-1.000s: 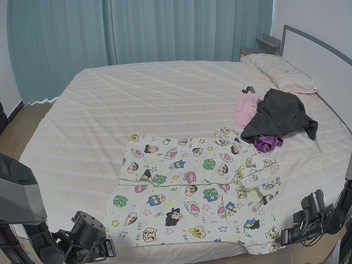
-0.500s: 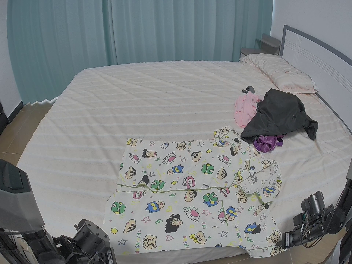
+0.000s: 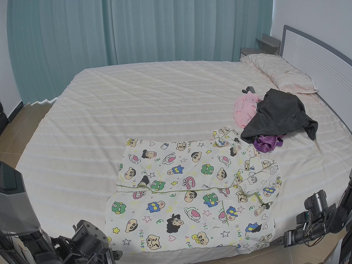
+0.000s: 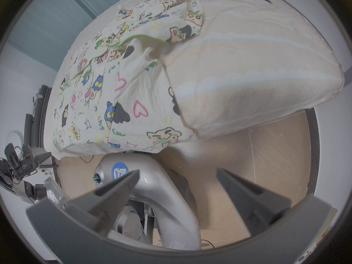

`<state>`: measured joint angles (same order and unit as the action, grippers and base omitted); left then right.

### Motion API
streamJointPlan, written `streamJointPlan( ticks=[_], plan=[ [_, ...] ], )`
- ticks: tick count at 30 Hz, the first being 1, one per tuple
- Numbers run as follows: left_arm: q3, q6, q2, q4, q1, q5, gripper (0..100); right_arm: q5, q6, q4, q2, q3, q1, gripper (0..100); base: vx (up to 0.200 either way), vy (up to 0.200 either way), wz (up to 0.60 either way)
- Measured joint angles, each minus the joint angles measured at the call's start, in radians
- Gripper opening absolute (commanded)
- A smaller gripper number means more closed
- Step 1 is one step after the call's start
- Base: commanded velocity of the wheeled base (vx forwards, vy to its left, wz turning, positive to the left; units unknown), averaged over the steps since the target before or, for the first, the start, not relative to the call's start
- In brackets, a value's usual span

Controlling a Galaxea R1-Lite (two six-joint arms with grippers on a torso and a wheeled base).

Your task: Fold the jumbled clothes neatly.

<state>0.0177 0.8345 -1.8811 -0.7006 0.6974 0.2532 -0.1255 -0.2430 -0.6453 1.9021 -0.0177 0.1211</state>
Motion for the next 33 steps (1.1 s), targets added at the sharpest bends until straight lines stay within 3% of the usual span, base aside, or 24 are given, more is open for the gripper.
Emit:
streamJointPlan(
  ticks=[5, 11, 21, 33],
  plan=[
    [0.000, 0.005, 0.059, 0.001, -0.021, 0.007, 100, -0.007, -0.002, -0.001, -0.054, 0.000, -0.029, 100, 0.000, 0.000, 0.00],
    [0.013, -0.022, 0.174, 0.001, -0.103, 0.007, 100, -0.035, -0.036, -0.001, -0.156, -0.019, -0.065, 100, 0.000, 0.000, 0.00],
    [0.077, -0.023, 0.304, -0.003, -0.164, -0.043, 100, -0.066, -0.394, 0.005, -0.232, -0.301, -0.033, 100, 0.000, 0.000, 0.00],
    [0.127, 0.079, 0.340, -0.006, -0.177, -0.058, 100, -0.014, -0.469, 0.001, -0.064, -0.576, -0.024, 100, 0.033, 0.000, 0.00]
  ],
)
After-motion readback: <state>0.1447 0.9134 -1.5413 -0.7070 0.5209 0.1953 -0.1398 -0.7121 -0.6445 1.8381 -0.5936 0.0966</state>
